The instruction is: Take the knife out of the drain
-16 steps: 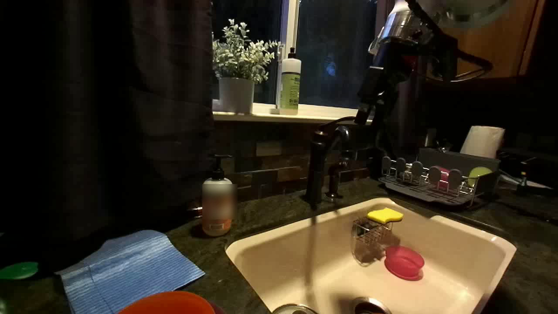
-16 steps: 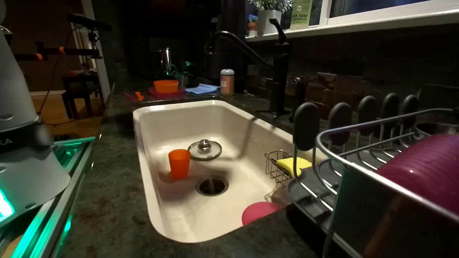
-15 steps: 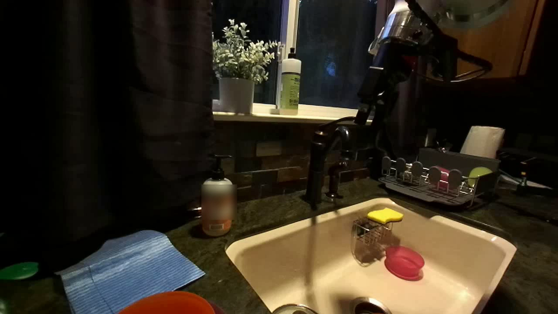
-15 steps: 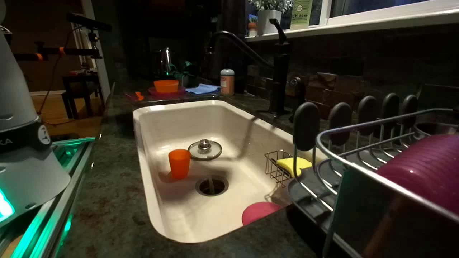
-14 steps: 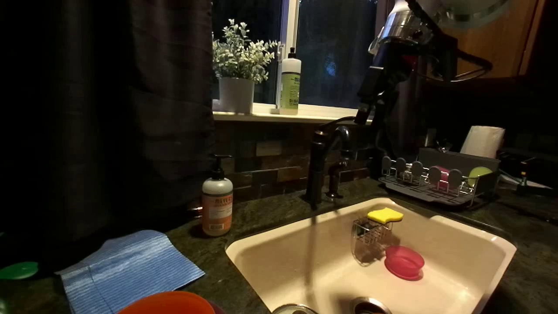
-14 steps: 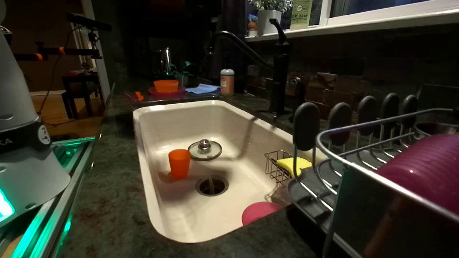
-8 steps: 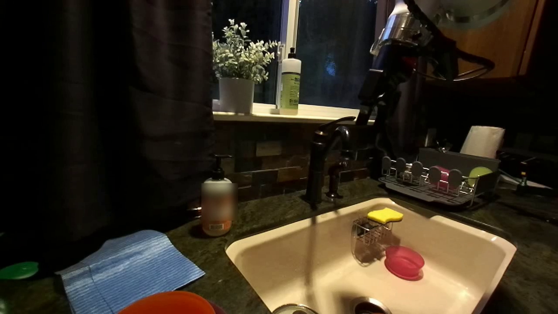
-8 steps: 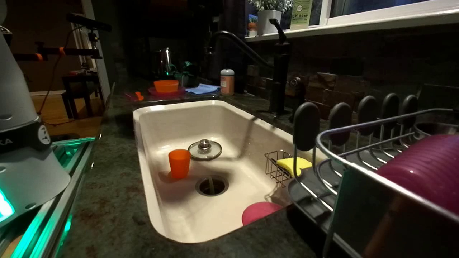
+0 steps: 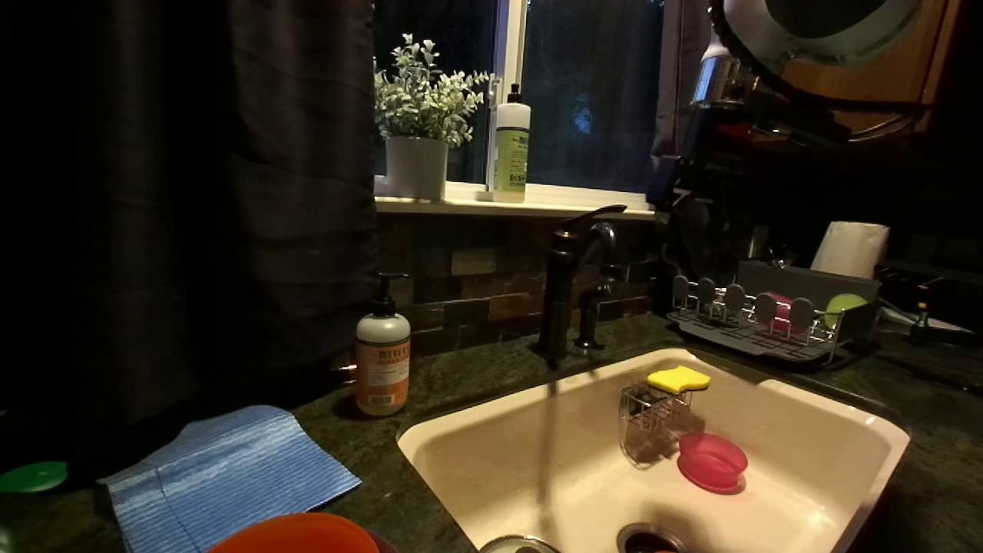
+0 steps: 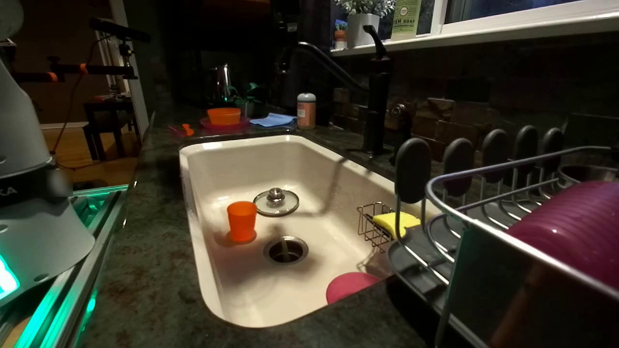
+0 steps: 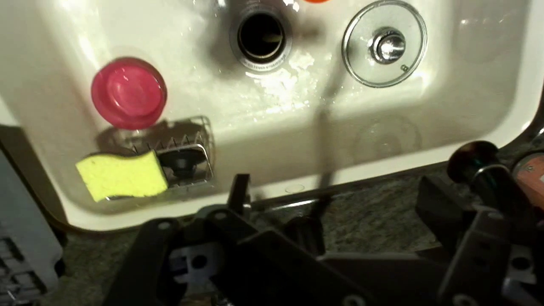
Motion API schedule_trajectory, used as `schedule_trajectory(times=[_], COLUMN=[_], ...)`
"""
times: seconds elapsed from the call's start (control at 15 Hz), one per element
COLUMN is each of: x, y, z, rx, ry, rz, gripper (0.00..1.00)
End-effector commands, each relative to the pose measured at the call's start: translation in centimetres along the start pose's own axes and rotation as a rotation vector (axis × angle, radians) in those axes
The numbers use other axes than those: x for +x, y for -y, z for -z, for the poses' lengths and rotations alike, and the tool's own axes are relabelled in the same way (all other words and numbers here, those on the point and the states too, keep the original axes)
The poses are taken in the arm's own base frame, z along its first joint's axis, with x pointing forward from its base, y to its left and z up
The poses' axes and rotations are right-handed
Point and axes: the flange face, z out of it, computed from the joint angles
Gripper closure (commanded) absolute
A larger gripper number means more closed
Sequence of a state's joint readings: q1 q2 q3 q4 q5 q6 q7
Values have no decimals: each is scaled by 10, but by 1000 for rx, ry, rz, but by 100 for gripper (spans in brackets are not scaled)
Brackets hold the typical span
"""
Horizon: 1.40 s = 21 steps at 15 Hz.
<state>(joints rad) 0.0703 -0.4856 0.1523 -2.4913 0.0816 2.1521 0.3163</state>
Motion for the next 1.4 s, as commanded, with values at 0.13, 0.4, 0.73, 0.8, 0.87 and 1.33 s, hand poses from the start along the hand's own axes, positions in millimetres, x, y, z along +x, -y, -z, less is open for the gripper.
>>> schedule_trajectory(times=[0.13, 0.4, 0.73, 0.8, 0.87, 1.33], x=[-25, -45, -50, -50, -47, -38], y=[-47, -79, -109, -116, -120, -136], z=[-25, -69, -127, -136, -142, -161], rx=[-143, -114, -85, -71, -61, -52], ry=[34, 134, 241, 252, 249, 228], rz=[-265, -244, -187, -180, -172, -163], gripper=[0, 0, 0, 0, 0, 0])
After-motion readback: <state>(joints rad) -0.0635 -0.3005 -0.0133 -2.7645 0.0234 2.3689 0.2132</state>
